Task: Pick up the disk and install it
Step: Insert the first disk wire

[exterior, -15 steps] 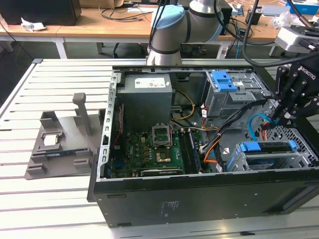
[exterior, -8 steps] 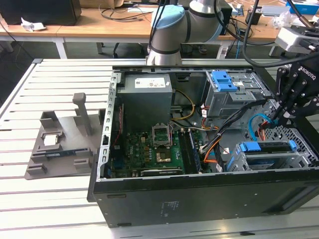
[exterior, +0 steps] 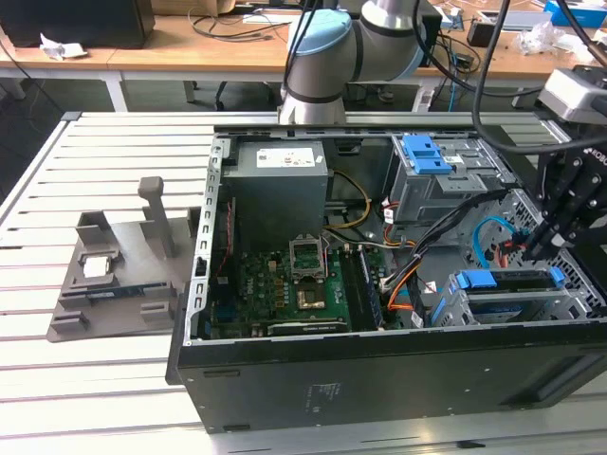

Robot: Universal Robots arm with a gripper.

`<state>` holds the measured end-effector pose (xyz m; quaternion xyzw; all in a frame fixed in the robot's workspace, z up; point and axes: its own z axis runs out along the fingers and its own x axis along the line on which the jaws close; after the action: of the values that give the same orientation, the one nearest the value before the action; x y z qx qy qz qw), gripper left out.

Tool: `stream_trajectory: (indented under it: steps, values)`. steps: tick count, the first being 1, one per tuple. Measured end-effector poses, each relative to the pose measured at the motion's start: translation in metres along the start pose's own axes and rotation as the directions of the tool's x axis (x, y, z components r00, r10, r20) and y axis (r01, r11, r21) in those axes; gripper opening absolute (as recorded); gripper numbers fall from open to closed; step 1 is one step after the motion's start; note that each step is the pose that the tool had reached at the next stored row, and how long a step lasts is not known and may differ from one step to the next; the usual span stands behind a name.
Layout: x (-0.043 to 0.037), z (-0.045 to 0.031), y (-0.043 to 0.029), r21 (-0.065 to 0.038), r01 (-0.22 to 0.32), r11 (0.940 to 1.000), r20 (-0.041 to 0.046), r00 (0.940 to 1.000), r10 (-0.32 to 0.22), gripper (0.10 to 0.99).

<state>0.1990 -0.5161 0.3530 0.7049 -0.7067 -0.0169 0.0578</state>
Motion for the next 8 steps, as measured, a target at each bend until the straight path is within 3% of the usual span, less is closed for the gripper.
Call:
stream_trajectory:
  steps: [2, 8]
  values:
    - [0.0052, 0.001, 0.0008, 0.0, 0.001, 1.0, 0.0072, 1.0, -0.001, 0.169]
    - [0.0081, 0.0046, 0.0017, 0.0, 0.003, 1.0, 0.0096, 0.9999, -0.003, 0.169]
